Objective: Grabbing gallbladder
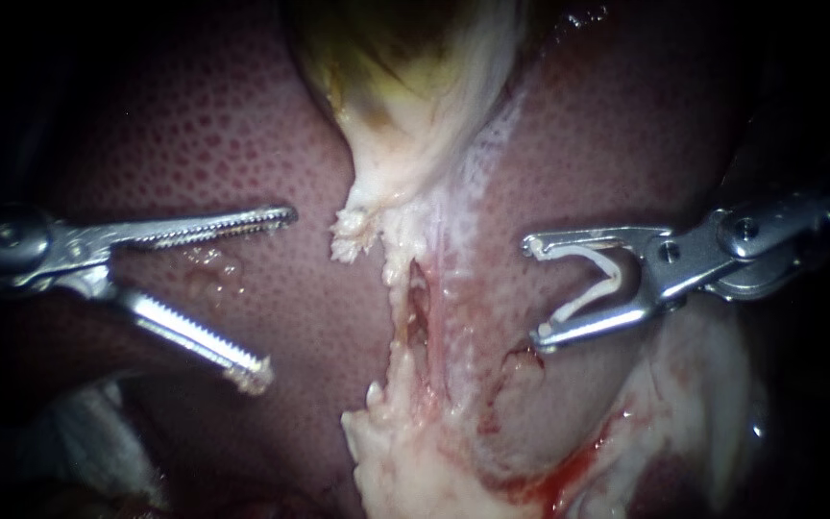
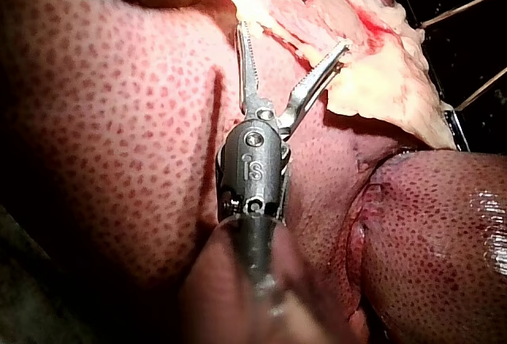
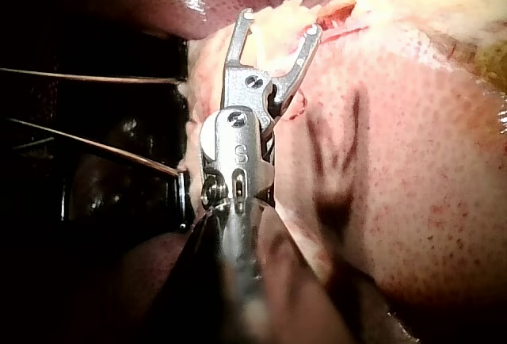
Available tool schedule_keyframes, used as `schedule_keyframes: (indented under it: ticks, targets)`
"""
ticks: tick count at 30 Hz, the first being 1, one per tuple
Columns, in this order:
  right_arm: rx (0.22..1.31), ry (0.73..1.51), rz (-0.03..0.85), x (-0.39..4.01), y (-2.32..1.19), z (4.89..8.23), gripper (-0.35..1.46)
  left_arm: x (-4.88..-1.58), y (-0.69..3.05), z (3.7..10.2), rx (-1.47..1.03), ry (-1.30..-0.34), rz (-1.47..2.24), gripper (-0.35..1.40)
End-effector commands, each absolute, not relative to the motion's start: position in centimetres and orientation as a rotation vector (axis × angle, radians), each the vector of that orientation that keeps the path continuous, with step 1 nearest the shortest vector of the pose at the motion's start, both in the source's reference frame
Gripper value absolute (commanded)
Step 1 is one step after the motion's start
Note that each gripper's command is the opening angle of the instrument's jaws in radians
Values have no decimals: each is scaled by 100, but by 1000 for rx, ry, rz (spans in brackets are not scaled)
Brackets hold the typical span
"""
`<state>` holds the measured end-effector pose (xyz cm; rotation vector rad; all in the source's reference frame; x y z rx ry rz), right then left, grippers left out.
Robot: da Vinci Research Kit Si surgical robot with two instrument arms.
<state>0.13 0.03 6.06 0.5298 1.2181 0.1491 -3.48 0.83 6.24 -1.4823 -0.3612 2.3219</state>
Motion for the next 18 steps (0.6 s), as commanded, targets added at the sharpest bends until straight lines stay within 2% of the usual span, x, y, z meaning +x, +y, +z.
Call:
schedule_keyframes:
  ticks: [1,7,18]
  targets:
    - [530,1218,148,13,3,606,60,-348,83,624,-1483,-361,2322,106]
    - [533,1217,153,13,2,606,60,-349,89,631,-1484,-363,2322,103]
    - [536,1216,159,13,3,607,60,-366,123,669,-1412,-455,2180,93]
